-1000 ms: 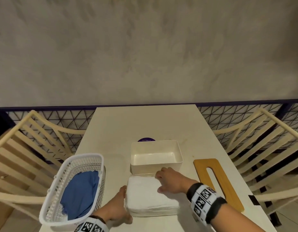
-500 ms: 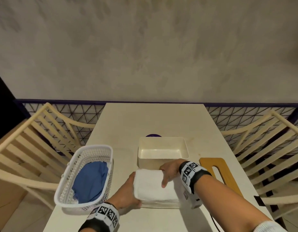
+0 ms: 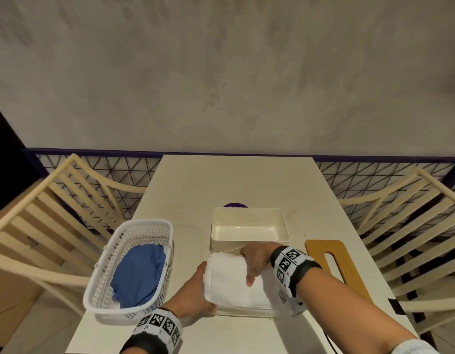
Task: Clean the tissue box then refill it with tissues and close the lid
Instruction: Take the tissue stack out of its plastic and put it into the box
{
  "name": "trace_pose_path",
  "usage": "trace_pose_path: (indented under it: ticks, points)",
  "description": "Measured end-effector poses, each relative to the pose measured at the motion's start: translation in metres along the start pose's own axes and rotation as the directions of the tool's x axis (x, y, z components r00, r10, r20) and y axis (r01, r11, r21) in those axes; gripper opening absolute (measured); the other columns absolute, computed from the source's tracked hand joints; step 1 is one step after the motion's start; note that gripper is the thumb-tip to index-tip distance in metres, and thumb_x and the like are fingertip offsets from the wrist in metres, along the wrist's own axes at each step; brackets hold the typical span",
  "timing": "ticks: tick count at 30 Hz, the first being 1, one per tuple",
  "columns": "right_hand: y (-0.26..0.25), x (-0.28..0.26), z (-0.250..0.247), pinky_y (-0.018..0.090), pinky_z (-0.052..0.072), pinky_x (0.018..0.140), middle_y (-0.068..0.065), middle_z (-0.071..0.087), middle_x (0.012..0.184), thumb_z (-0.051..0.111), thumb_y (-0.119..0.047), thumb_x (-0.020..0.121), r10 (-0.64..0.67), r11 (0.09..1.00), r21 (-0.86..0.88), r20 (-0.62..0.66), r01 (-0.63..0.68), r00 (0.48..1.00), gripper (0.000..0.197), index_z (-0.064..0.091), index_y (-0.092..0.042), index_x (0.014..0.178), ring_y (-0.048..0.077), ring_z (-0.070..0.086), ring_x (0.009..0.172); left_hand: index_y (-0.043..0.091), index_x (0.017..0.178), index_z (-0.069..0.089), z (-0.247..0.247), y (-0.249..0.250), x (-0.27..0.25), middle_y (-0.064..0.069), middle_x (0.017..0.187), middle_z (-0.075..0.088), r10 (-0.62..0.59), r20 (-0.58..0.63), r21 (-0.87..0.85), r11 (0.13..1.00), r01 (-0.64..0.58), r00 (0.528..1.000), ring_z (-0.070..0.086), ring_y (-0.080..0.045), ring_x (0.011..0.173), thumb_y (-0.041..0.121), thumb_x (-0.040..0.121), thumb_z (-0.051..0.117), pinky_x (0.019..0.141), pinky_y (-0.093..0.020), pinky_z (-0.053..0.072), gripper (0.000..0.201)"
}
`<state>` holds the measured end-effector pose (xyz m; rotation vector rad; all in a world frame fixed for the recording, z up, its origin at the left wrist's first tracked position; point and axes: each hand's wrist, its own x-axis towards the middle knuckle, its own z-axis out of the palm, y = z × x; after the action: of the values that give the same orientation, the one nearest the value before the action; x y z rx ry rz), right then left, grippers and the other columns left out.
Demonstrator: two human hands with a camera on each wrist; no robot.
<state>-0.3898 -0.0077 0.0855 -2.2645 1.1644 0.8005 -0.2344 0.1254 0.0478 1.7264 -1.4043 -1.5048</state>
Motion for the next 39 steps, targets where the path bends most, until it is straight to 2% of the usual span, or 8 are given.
trace_pose_path:
  ticks: [5,12,18,21,24,29,33,39]
  points:
    - [-0.004,-0.001,0.001,0.049,0.040,0.100,0.009,0.037,0.132,0.077,-0.043,0.069,-0.020,0.982,-0.186,-0.022,0.015,1.000,0.081,0.041,-0.010,0.134,0.030,0.036,0.122,0.039,0.129,0.013,0.000,-0.002,0.001,0.024,0.113,0.041,-0.007,0.012,-0.021,1.000,0.007,1.000,0.045,0.005,0.097,-0.015,0.071,0.067,0.055,0.004,0.044,0.096]
    - [0.001,0.000,-0.003,0.046,0.040,0.105,0.001,0.045,0.140,0.082,-0.034,0.065,0.004,0.980,0.193,0.179,-0.039,0.984,0.093,0.030,-0.020,0.140,0.028,0.044,0.128,0.039,0.127,0.015,0.001,0.001,-0.002,0.024,0.114,0.040,0.014,0.019,-0.037,0.999,-0.013,1.000,0.044,0.007,0.098,-0.014,0.072,0.066,0.055,0.004,0.044,0.092]
    - [0.004,-0.005,-0.012,0.036,0.043,0.104,0.005,0.058,0.129,0.077,-0.028,0.073,-0.057,0.939,0.344,0.204,-0.017,0.977,0.064,0.051,-0.009,0.129,0.024,0.055,0.117,0.039,0.130,0.017,-0.001,-0.006,0.001,0.021,0.122,0.040,-0.009,0.028,-0.050,0.999,0.011,1.000,0.044,0.005,0.104,-0.013,0.071,0.067,0.058,0.000,0.047,0.094]
    - [0.002,-0.007,-0.011,0.033,0.043,0.101,0.004,0.059,0.128,0.076,-0.021,0.074,-0.084,0.931,0.365,0.178,0.014,0.980,0.062,0.049,-0.011,0.130,0.021,0.055,0.114,0.031,0.146,0.006,-0.008,-0.009,-0.002,0.007,0.147,0.027,-0.020,0.042,0.009,1.000,0.020,0.999,0.037,-0.010,0.128,0.007,0.060,0.083,0.091,-0.017,0.051,0.118]
    - [0.002,-0.017,-0.013,0.025,0.043,0.088,-0.004,0.061,0.112,0.076,-0.015,0.075,-0.142,0.901,0.427,0.128,0.075,0.982,0.054,0.053,-0.017,0.124,0.016,0.056,0.103,0.022,0.151,-0.010,-0.017,0.005,-0.009,0.000,0.160,0.009,-0.014,-0.065,0.038,0.999,0.016,0.998,0.018,-0.019,0.146,0.044,0.047,0.091,0.122,-0.039,0.020,0.147]
    - [0.003,-0.042,-0.030,0.014,0.045,0.067,-0.012,0.062,0.092,0.075,-0.011,0.076,-0.234,0.860,0.477,0.053,0.181,0.971,0.038,0.056,-0.019,0.108,0.005,0.059,0.083,0.019,0.152,0.000,-0.025,0.031,-0.007,0.001,0.150,0.031,0.056,-0.143,-0.154,0.985,-0.079,0.988,0.035,-0.018,0.136,0.017,0.071,0.082,0.102,-0.013,0.038,0.115]
    - [0.001,-0.058,-0.046,0.026,0.051,0.085,-0.001,0.066,0.102,0.074,-0.002,0.075,-0.285,0.798,0.559,0.016,0.228,0.959,0.041,0.056,-0.014,0.110,0.016,0.063,0.093,0.021,0.135,0.026,-0.026,0.050,-0.006,0.011,0.111,0.050,0.147,-0.118,-0.266,0.948,-0.174,0.982,0.052,-0.001,0.098,0.028,0.051,0.084,0.062,-0.002,0.050,0.103]
    - [0.003,-0.068,-0.048,0.038,0.050,0.091,0.005,0.066,0.104,0.075,-0.001,0.073,-0.303,0.740,0.619,-0.042,0.263,0.952,0.043,0.057,-0.013,0.111,0.020,0.064,0.095,0.020,0.138,0.031,-0.036,0.045,0.000,-0.004,0.135,0.050,0.173,-0.102,-0.340,0.919,-0.198,0.980,0.054,-0.015,0.118,0.055,0.033,0.089,0.088,-0.023,0.051,0.125]
